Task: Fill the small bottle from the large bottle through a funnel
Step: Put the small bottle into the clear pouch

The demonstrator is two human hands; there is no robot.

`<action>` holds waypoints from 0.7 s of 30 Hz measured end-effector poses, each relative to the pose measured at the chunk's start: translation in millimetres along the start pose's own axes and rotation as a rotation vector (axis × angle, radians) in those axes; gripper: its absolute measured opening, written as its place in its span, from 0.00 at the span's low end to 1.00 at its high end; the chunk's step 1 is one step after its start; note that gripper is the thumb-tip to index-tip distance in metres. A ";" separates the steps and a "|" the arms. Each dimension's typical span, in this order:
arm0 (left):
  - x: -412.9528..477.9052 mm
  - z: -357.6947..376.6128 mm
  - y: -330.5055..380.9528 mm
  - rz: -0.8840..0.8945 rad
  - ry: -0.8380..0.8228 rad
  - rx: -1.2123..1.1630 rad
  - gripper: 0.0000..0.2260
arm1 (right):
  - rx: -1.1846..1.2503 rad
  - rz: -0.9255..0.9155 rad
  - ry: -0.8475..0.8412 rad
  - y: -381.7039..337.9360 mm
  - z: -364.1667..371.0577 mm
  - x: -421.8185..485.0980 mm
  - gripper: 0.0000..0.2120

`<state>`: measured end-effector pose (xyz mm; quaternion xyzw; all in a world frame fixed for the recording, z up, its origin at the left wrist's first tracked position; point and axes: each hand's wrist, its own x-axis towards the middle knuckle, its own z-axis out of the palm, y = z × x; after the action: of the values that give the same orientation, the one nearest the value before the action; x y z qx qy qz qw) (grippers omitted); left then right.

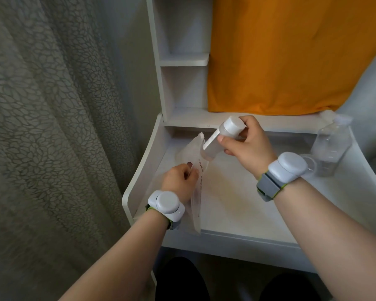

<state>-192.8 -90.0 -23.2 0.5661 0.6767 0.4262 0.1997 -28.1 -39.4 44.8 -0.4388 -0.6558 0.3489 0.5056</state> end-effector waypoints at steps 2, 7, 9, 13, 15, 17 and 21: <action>-0.7 0.9 0.5 -0.001 -0.010 0.008 0.14 | 0.011 -0.011 -0.006 -2.0 4.2 -3.1 0.21; 0.2 4.5 1.2 -0.008 -0.023 -0.022 0.08 | 0.011 -0.010 -0.020 1.4 12.0 -10.0 0.21; 0.0 3.7 2.2 -0.024 -0.003 -0.069 0.08 | 0.010 -0.004 -0.024 4.9 13.0 -12.2 0.21; -2.6 -0.7 7.0 -0.045 0.108 -0.172 0.06 | 0.000 0.014 -0.021 9.5 11.5 -15.1 0.21; -3.5 -4.5 11.9 -0.032 0.145 -0.213 0.06 | -0.025 0.029 -0.018 8.7 8.5 -15.0 0.21; -4.2 -6.8 17.5 -0.037 0.135 -0.301 0.06 | -0.043 0.053 -0.049 8.2 6.2 -14.6 0.21; -7.2 -4.9 25.9 -0.017 0.126 -0.382 0.08 | 0.022 0.125 -0.116 11.4 7.4 -18.1 0.19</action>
<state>-179.1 -98.6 -1.2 0.4842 0.5995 0.5798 0.2645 -30.9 -52.1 26.2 -0.4522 -0.6513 0.4119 0.4490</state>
